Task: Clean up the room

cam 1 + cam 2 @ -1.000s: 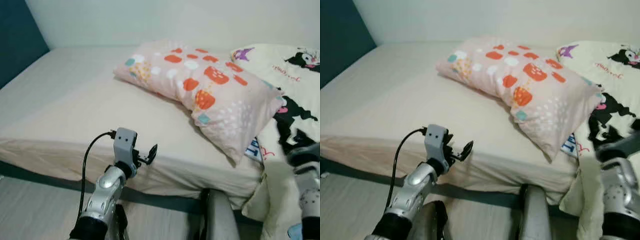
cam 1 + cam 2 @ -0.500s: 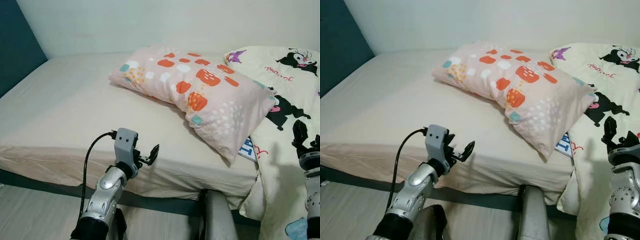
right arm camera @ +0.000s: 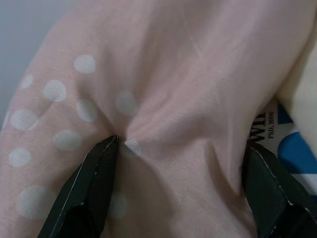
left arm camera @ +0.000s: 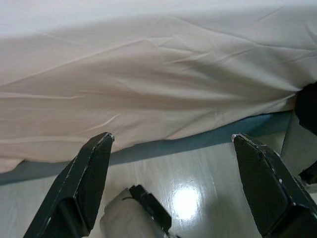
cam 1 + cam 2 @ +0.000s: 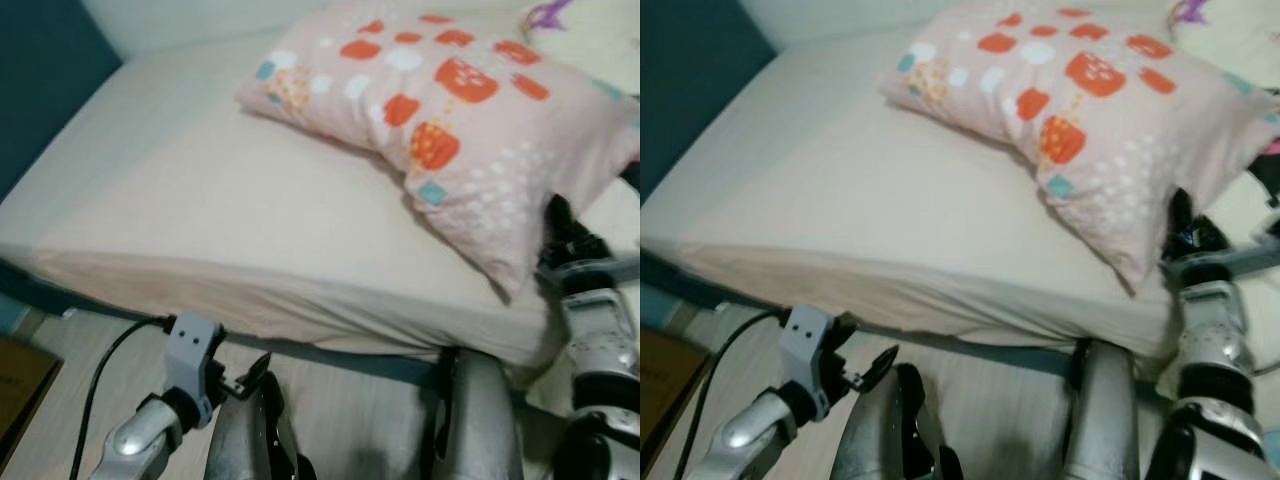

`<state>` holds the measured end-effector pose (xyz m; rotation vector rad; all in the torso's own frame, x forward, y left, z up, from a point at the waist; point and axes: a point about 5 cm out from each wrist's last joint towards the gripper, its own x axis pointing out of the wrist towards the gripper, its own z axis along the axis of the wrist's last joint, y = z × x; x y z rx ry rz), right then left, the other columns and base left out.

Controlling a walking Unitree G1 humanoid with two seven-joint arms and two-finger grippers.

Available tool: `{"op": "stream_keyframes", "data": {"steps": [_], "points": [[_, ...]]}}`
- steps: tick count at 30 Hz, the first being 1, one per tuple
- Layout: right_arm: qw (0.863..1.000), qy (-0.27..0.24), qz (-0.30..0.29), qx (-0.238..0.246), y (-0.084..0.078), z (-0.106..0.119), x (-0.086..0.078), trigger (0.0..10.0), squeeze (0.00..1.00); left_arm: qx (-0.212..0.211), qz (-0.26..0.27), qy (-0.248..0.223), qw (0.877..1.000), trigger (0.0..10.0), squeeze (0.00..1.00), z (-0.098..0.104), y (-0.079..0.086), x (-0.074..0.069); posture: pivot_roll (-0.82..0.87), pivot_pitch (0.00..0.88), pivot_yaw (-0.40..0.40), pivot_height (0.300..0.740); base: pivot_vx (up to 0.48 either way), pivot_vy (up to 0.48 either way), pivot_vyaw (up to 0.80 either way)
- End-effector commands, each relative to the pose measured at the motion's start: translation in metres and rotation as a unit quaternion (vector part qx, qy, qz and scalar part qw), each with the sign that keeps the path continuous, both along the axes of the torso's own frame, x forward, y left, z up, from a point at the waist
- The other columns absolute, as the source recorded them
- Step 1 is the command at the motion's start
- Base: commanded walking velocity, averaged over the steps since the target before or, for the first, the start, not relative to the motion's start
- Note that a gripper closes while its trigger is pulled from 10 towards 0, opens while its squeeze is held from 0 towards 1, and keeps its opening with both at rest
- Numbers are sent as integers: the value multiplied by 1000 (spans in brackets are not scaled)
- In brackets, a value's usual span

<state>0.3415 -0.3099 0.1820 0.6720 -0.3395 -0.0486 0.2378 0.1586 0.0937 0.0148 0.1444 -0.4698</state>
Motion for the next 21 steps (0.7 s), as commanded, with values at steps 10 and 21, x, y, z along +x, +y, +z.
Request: {"op": "stream_keyframes", "data": {"steps": [10, 21], "points": [[998, -8, 51, -21, 12, -7, -1, 10000, 0, -7, 40, 18, 999, 10000, 0, 1, 8, 5, 69, 375, 148, 461, 0, 0, 0], [990, -61, 128, -7, 44, 22, 26, 10000, 0, -3, 41, 22, 999, 10000, 0, 1, 8, -3, 96, 377, 141, 461, 0, 0, 0]]}}
